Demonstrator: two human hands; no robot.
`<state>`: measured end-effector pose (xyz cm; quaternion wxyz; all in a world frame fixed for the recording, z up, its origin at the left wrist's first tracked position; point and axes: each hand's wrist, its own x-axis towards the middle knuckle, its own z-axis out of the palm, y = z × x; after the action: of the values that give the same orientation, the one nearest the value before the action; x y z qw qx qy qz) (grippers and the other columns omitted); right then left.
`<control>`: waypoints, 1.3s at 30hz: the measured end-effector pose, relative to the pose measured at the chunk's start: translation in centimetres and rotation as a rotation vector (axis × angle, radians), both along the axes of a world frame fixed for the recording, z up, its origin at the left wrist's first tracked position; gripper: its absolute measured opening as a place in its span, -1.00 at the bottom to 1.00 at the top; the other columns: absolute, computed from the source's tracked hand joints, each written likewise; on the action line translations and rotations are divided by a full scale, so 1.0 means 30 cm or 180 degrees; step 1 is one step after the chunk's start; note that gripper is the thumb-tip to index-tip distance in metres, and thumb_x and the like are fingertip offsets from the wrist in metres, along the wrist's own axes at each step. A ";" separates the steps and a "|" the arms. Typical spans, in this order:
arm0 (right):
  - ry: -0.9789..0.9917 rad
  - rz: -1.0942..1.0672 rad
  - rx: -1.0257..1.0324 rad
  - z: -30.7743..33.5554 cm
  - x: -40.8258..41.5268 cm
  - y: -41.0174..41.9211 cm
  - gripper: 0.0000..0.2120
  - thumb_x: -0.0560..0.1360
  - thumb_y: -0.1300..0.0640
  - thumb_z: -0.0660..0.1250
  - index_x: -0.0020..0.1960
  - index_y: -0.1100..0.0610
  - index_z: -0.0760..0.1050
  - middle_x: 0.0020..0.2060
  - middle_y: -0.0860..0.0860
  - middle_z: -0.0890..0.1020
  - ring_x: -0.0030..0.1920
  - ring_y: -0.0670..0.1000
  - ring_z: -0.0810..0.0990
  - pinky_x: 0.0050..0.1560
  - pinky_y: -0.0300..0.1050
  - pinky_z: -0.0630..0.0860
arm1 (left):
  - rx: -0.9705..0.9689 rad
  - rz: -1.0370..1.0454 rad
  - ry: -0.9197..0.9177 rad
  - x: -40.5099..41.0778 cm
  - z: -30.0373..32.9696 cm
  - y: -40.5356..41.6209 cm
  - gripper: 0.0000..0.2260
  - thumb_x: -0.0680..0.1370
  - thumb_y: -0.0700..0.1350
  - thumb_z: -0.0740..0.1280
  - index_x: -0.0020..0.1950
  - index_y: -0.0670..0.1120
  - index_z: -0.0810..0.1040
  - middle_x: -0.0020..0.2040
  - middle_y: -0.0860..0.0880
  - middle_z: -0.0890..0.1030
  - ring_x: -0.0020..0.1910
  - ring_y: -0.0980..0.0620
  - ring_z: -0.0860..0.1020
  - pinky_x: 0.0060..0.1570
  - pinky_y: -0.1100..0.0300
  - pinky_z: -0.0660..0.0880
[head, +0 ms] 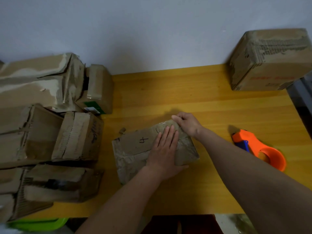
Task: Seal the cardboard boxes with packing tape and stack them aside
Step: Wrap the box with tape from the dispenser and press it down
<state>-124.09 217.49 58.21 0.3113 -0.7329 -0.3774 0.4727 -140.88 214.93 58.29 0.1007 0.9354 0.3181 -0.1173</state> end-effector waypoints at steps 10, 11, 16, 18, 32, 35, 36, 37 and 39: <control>0.0228 -0.0108 0.0375 -0.048 -0.080 -0.295 -0.58 0.66 0.12 0.05 0.51 0.09 0.19 0.37 -0.02 0.40 0.34 -0.04 0.39 0.31 -0.17 0.34 | 0.0053 0.0068 0.0118 0.013 -0.008 -0.014 -0.01 0.40 0.49 -0.08 0.56 -0.15 -0.31 0.55 -0.12 -0.35 0.51 -0.06 -0.39 0.47 -0.02 -0.37; 0.0240 -0.0211 0.0449 -0.063 -0.091 -0.331 -0.60 0.66 0.14 0.06 0.49 0.09 0.24 0.34 -0.02 0.43 0.30 -0.06 0.43 0.28 -0.17 0.39 | 0.0035 0.0083 0.0115 0.016 -0.008 -0.016 0.00 0.43 0.48 0.01 0.55 -0.16 -0.33 0.54 -0.12 -0.38 0.51 -0.06 -0.40 0.47 -0.02 -0.37; 0.0229 -0.1910 0.0590 -0.037 -0.181 -0.360 -0.74 0.64 0.17 0.12 0.15 0.21 0.55 -0.04 0.02 0.60 -0.10 -0.12 0.54 -0.26 -0.52 0.42 | -0.0010 0.0180 0.0067 0.046 -0.003 -0.033 -0.01 0.48 0.39 0.18 0.56 -0.15 -0.32 0.54 -0.15 -0.37 0.51 -0.08 -0.40 0.48 -0.02 -0.37; 0.0339 -0.2692 0.0483 -0.019 -0.196 -0.314 -0.73 0.63 0.09 0.16 -0.13 0.20 0.54 -0.25 0.01 0.56 -0.26 -0.11 0.51 -0.42 -0.43 0.40 | -0.0144 0.0126 0.0130 0.053 0.007 -0.019 0.00 0.47 0.38 0.23 0.57 -0.12 -0.30 0.55 -0.13 -0.37 0.51 -0.08 -0.41 0.49 -0.03 -0.35; 0.0431 -0.3032 0.0247 -0.014 -0.188 -0.279 -0.62 0.65 -0.01 0.07 0.14 0.16 0.59 -0.09 0.02 0.58 -0.06 -0.02 0.51 -0.33 -0.31 0.38 | -0.1890 0.4472 -0.2709 -0.317 -0.001 -0.178 -0.40 0.59 0.05 0.28 0.56 0.00 0.11 0.44 -0.08 0.36 0.32 0.00 0.39 0.10 0.16 0.38; 0.0798 -0.2663 -0.0051 -0.008 -0.175 -0.296 -0.57 0.64 -0.11 0.05 0.15 0.14 0.57 -0.04 0.02 0.57 0.00 0.01 0.51 -0.18 -0.17 0.42 | -0.2056 0.4772 -0.2908 -0.299 0.018 -0.127 -0.48 0.61 0.09 0.22 0.54 -0.02 0.21 0.41 -0.10 0.40 0.34 -0.10 0.41 0.10 0.12 0.38; 0.0922 -0.2517 -0.0137 -0.010 -0.168 -0.304 -0.54 0.62 -0.16 0.06 0.15 0.14 0.57 -0.01 0.01 0.58 0.02 0.01 0.53 -0.11 -0.12 0.44 | -0.2168 0.4894 -0.2885 -0.296 0.021 -0.109 -0.46 0.61 0.12 0.20 0.55 -0.03 0.20 0.44 -0.11 0.37 0.38 -0.14 0.38 0.15 0.08 0.37; 0.1021 -0.2349 -0.0179 -0.014 -0.160 -0.313 -0.52 0.60 -0.20 0.07 0.16 0.12 0.57 0.03 0.00 0.60 0.06 0.01 0.55 -0.04 -0.07 0.47 | -0.2251 0.4995 -0.2815 -0.297 0.019 -0.090 -0.43 0.61 0.15 0.19 0.55 -0.05 0.18 0.48 -0.13 0.32 0.42 -0.17 0.34 0.23 0.02 0.35; 0.1089 -0.2002 -0.0169 -0.002 -0.145 -0.322 -0.53 0.57 -0.23 0.11 0.22 0.06 0.55 0.10 0.01 0.62 0.12 0.03 0.57 0.08 0.02 0.52 | -0.2389 0.5040 -0.2610 -0.303 0.022 -0.054 -0.37 0.60 0.19 0.19 0.57 -0.07 0.14 0.53 -0.14 0.24 0.47 -0.20 0.26 0.36 -0.09 0.28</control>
<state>-128.43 207.82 58.14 0.4811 -0.7313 -0.0634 0.4793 -149.96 213.32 58.94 0.5459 0.3252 0.7383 0.2260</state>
